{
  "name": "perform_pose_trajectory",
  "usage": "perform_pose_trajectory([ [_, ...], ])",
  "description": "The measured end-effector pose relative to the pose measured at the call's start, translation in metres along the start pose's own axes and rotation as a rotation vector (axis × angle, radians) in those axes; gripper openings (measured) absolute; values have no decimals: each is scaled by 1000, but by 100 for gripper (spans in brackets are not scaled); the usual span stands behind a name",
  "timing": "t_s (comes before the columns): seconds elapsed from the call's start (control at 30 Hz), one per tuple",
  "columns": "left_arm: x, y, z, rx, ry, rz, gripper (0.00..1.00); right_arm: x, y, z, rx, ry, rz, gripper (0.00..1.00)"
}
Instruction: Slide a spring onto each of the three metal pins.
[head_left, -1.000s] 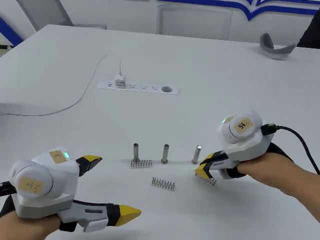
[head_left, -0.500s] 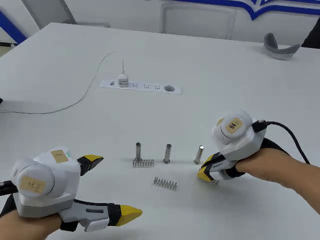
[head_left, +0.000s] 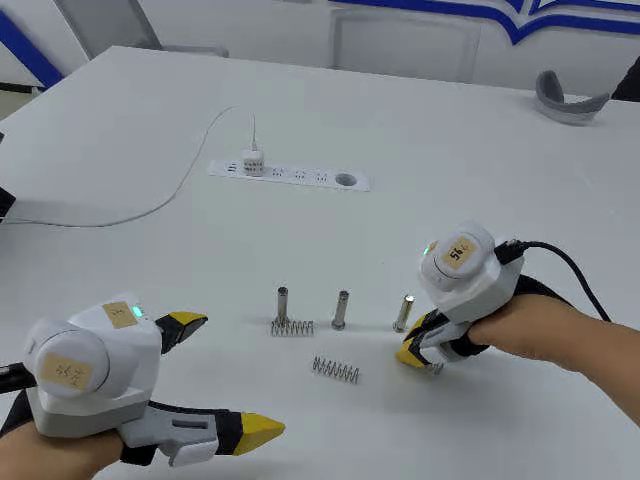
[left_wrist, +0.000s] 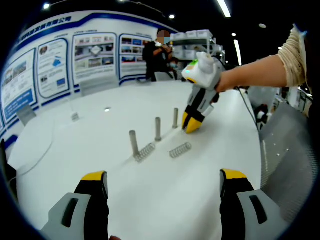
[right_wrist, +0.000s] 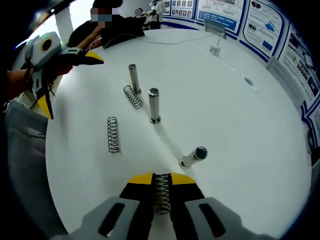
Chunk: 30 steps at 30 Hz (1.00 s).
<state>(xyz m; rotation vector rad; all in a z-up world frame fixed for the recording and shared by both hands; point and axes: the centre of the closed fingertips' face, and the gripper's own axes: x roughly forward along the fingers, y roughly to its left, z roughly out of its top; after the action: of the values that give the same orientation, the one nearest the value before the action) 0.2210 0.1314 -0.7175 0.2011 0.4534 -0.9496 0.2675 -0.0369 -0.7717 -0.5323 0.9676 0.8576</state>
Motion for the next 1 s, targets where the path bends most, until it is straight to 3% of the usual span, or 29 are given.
perform_pose_trajectory([
  [0.67,4,-7,5,15,-4,-20,94,-20,6,13,27,-97,-26,12],
  [1.0,5,-11,13,29,-17,-37,92,-31,7,19,38,-146,-45,12],
])
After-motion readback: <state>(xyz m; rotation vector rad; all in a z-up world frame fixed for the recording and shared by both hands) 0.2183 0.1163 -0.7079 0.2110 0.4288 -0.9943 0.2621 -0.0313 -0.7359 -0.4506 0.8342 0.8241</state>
